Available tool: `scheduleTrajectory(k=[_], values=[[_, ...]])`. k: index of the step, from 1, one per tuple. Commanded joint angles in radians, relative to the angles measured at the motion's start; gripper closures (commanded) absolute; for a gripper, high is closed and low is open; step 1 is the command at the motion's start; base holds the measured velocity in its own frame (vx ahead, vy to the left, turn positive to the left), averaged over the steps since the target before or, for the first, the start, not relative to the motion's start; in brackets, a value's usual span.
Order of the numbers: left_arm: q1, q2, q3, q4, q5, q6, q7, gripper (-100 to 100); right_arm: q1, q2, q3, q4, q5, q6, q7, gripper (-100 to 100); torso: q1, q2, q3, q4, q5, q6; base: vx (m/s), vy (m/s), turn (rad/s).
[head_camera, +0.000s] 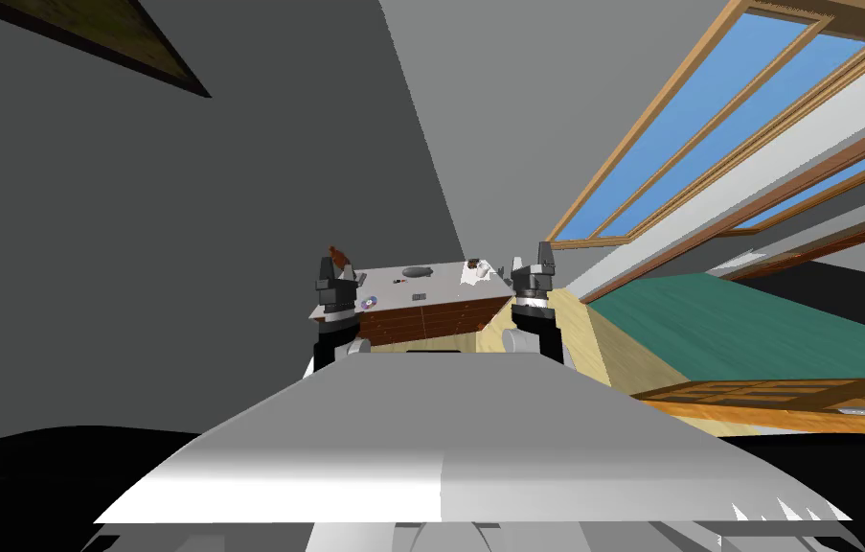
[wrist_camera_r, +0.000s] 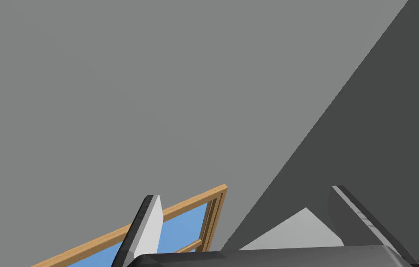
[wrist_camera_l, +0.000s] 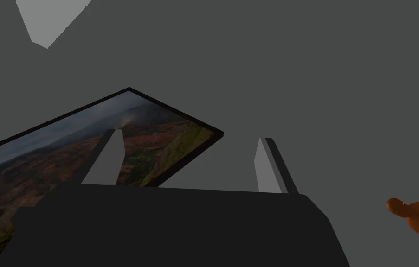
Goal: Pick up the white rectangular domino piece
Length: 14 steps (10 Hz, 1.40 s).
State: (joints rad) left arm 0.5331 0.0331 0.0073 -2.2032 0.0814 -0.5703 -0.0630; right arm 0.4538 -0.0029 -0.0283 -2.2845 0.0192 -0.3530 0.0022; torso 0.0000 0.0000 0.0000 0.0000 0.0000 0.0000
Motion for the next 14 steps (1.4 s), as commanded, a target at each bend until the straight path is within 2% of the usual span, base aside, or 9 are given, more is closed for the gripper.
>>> scheduleTrajectory(k=[1, 4, 6, 7, 8, 9, 10, 11, 14], values=[[-0.013, 0.032, 0.012, 0.016, -0.003, 0.037, 0.002, -100, 0.000, 0.000, 0.000, 0.000, 0.000, 0.000, 0.000, 0, 0.000, 0.000, 0.000, 0.000, 0.000, 0.000, -0.007, -0.013, -0.063], [-0.046, 0.077, 0.040, 0.053, -0.010, 0.116, 0.007, -100, 0.000, 0.000, 0.000, 0.000, 0.000, 0.000, 0.000, 0, -0.002, 0.001, 0.000, 0.000, 0.000, 0.000, -0.014, -0.030, -0.084], [-0.060, 0.092, 0.053, 0.070, -0.013, 0.163, 0.010, -100, 0.000, 0.000, 0.000, 0.000, 0.000, 0.000, 0.000, 0, -0.001, 0.001, 0.000, 0.000, 0.000, 0.000, -0.011, -0.021, -0.036], [-0.060, 0.092, 0.053, 0.070, -0.013, 0.168, 0.010, -100, 0.000, 0.000, 0.000, 0.000, 0.000, 0.000, 0.000, 0, -0.001, 0.001, 0.000, 0.000, 0.000, 0.000, -0.009, -0.014, -0.040], [-0.076, 0.107, 0.067, 0.087, -0.016, 0.210, 0.012, -100, 0.000, 0.000, 0.000, 0.000, 0.000, 0.000, 0.000, 0, -0.001, 0.001, 0.000, 0.000, 0.000, 0.000, -0.013, -0.022, -0.082], [-0.076, 0.107, 0.067, 0.087, -0.016, 0.213, 0.012, -100, 0.000, 0.000, 0.000, 0.000, 0.000, 0.000, 0.000, 0, -0.001, 0.001, 0.000, 0.000, 0.000, 0.000, -0.009, -0.020, -0.043], [-0.093, 0.122, 0.081, 0.106, -0.019, 0.253, 0.015, -100, 0.000, 0.000, 0.000, 0.000, 0.000, 0.000, 0.000, 0, -0.001, 0.001, 0.000, 0.000, 0.000, 0.000, -0.011, -0.023, -0.089], [-0.093, 0.122, 0.081, 0.106, -0.019, 0.262, 0.015, -100, 0.000, 0.000, 0.000, 0.000, 0.000, 0.000, 0.000, 0, -0.001, 0.001, 0.000, 0.000, 0.000, 0.000, -0.008, -0.018, -0.035], [-0.130, 0.150, 0.114, 0.148, -0.025, 0.350, 0.022, -100, 0.000, 0.000, 0.000, 0.000, 0.000, 0.000, 0.000, 0, -0.001, 0.001, 0.000, 0.000, 0.000, 0.000, -0.014, -0.029, -0.077]])
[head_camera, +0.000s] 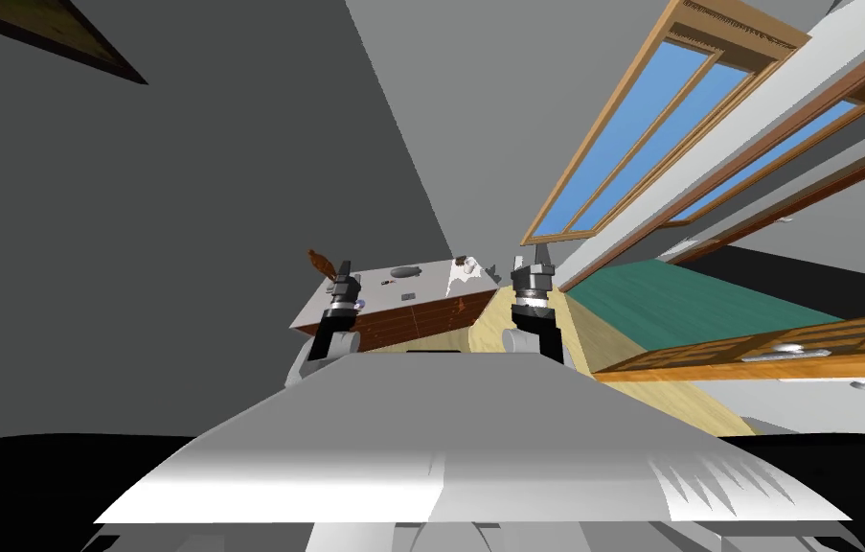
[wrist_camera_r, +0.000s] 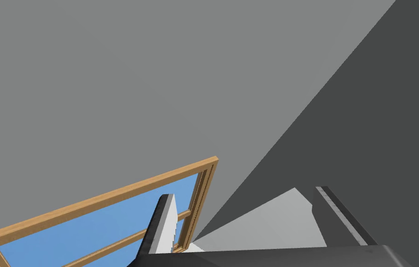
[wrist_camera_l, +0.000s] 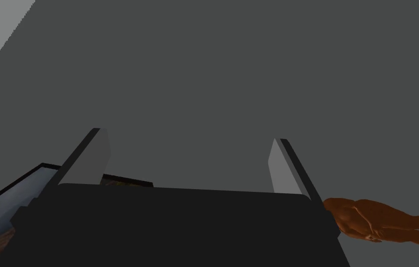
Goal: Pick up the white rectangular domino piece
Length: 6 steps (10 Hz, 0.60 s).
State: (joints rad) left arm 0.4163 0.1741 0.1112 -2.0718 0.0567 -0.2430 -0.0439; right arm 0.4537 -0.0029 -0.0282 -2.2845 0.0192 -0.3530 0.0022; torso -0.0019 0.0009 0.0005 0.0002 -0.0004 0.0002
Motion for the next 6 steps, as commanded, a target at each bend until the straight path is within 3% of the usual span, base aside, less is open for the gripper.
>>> scheduleTrajectory(k=[1, 6], values=[[-0.013, 0.009, 0.010, 0.017, -0.001, 0.041, 0.003, -100, 0.000, 0.000, 0.000, 0.000, 0.000, 0.000, 0.000, 0, 0.000, 0.000, 0.000, 0.000, 0.000, 0.000, -0.009, -0.024, -0.039], [-0.076, 0.048, 0.063, 0.087, -0.009, 0.188, 0.016, -100, 0.000, 0.000, 0.000, 0.000, 0.000, 0.000, 0.000, 0, 0.000, -0.001, 0.000, 0.000, 0.000, 0.000, -0.007, -0.029, -0.081]])
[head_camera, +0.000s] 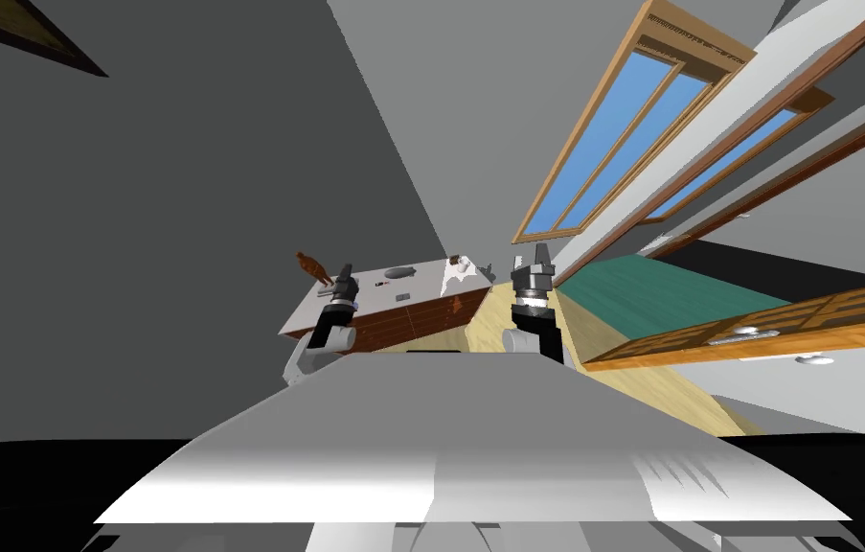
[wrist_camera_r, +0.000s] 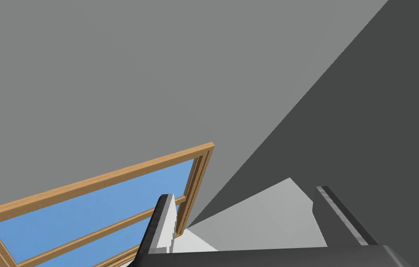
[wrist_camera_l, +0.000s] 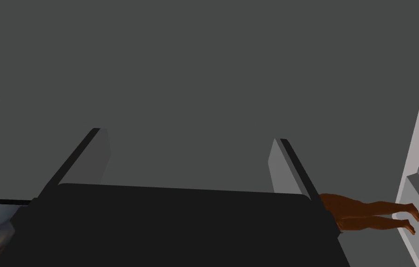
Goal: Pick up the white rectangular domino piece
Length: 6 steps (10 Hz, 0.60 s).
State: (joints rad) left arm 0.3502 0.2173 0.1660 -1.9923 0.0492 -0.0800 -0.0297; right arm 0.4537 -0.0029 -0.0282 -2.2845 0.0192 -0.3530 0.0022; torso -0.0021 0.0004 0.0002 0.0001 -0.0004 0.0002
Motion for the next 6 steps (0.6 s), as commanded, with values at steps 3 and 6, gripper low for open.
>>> scheduleTrajectory(k=[3, 6], values=[[-0.032, 0.018, 0.027, 0.032, -0.004, 0.096, 0.007, -100, 0.000, 0.000, 0.000, 0.000, 0.000, 0.000, 0.000, 0, 0.002, 0.000, 0.000, 0.000, 0.000, -0.001, -0.004, -0.018, -0.049], [-0.055, 0.030, 0.045, 0.059, -0.005, 0.181, 0.013, -100, 0.000, 0.000, 0.000, 0.000, 0.000, 0.000, 0.000, 0, 0.001, 0.000, 0.000, 0.000, 0.000, 0.000, -0.003, -0.025, -0.078]])
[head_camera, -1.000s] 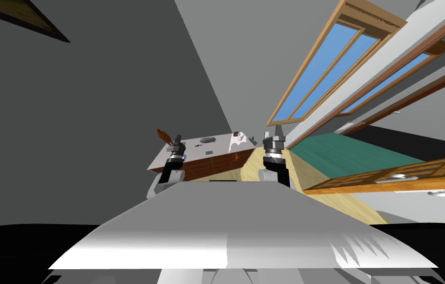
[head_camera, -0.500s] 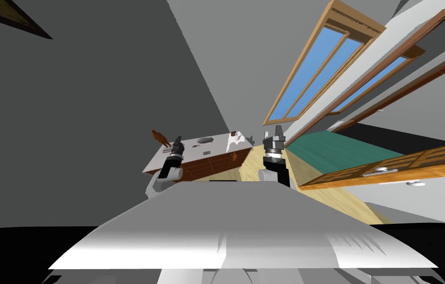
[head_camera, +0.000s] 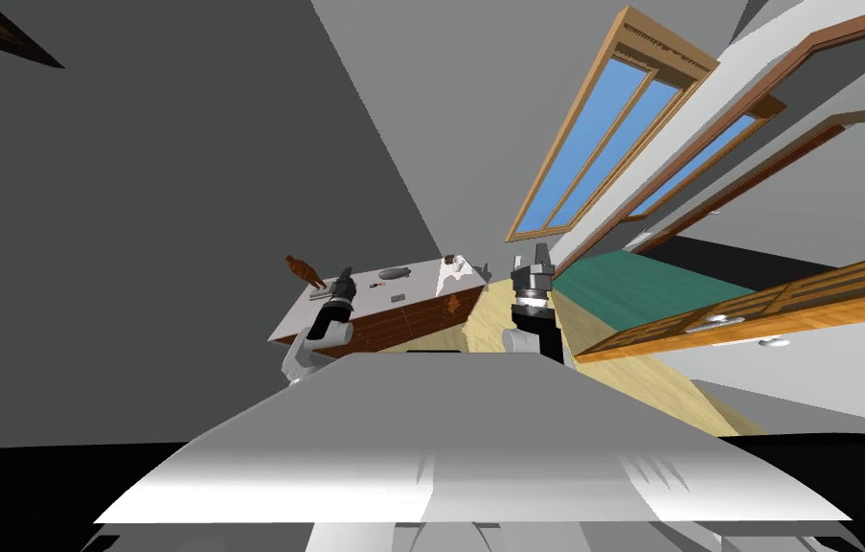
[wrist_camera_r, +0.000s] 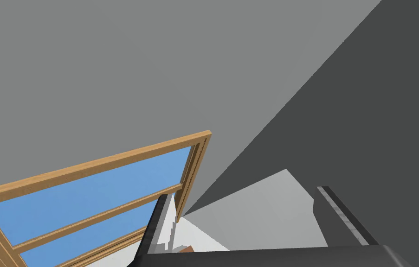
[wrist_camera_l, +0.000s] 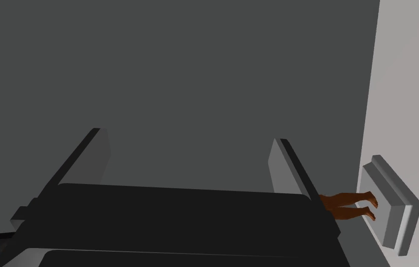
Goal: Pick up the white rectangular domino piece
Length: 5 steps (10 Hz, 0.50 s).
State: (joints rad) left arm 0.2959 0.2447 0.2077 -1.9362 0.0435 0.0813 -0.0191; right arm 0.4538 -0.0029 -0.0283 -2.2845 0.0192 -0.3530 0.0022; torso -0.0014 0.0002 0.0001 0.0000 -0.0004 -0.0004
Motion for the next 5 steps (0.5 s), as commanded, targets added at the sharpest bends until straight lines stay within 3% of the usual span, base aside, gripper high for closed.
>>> scheduleTrajectory(k=[1, 5], values=[[-0.001, 0.002, 0.003, 0.002, 0.000, 0.028, 0.002, -100, 0.000, 0.000, 0.000, 0.000, 0.000, 0.000, 0.000, 0, 0.000, 0.000, 0.000, 0.000, 0.000, 0.000, 0.001, -0.009, 0.008], [-0.048, 0.025, 0.037, 0.058, 0.000, 0.163, 0.015, -100, 0.000, 0.000, 0.000, 0.000, 0.000, 0.000, 0.000, 0, 0.000, 0.000, 0.000, 0.000, 0.000, 0.000, -0.001, -0.023, -0.089]])
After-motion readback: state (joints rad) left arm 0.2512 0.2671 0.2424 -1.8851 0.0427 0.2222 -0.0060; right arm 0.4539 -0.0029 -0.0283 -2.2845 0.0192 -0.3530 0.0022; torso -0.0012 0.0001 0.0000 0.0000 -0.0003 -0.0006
